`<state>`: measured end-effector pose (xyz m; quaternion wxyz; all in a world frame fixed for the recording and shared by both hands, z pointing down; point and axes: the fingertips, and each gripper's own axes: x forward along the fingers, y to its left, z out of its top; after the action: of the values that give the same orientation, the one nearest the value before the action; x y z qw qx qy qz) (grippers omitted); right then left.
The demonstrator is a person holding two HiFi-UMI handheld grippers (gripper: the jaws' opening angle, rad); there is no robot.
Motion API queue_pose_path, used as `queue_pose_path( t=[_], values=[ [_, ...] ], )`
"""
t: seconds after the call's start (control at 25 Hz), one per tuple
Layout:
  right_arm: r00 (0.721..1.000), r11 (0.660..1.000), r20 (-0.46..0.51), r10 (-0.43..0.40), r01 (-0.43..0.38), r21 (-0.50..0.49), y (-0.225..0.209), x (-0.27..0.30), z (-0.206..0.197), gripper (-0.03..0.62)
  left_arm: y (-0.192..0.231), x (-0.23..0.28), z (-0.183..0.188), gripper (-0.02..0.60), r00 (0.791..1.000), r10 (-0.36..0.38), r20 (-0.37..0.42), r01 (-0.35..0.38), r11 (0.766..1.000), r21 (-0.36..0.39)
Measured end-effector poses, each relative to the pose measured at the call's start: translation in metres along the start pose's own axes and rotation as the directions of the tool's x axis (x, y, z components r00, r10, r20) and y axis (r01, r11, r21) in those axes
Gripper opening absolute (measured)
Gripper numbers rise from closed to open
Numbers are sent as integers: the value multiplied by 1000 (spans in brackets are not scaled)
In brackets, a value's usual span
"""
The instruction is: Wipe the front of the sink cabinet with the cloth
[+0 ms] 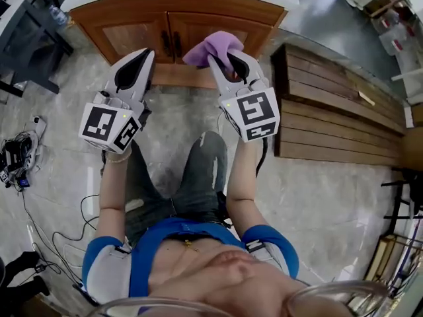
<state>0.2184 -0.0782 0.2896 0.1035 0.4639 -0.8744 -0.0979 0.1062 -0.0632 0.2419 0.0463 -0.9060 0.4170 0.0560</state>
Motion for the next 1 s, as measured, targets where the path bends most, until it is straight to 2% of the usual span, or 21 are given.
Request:
queue_pose_path(
  t=[0.08, 0.16, 0.36, 0.44, 0.6, 0.72, 0.84, 0.88, 1.0],
  values=[
    [1000, 999, 8, 21, -22, 37, -9, 7, -11, 58, -7, 28, 8, 0, 1000, 8, 5, -8, 1000, 22],
    [999, 998, 0, 36, -36, 58, -18, 20, -28, 58, -1, 49, -1, 0, 999, 31, 20, -31, 1000, 3],
    [1000, 997, -16, -3, 4, 77, -16, 54, -53, 58, 34, 62, -57, 0, 997, 76, -31, -76, 997, 16],
    [999, 997, -49, 1, 2, 73, -9, 67, -59, 58, 49, 64, -80, 0, 996, 80, -46, -80, 997, -7],
    [995, 999, -93, 22, -24, -25, 1, 86, -51, 58, 63, 66, -114, 0, 994, 89, -70, -92, 994, -50],
    [997, 993, -79, 7, -16, -115, 5, 102, -36, 58, 64, 62, -115, 0, 994, 81, -70, -86, 993, -86],
    [998, 990, -59, 8, -16, -137, 12, 121, -31, 58, 60, 57, -115, 0, 995, 62, -78, -61, 998, 6],
    [998, 989, -52, 18, -26, -144, 14, 127, -29, 58, 60, 56, -119, 0, 994, 62, -86, -62, 998, 12],
    [998, 984, -60, 16, -27, -175, 21, 143, -25, 58, 64, 52, -125, 0, 995, 42, -93, -49, 996, -75]
  ],
)
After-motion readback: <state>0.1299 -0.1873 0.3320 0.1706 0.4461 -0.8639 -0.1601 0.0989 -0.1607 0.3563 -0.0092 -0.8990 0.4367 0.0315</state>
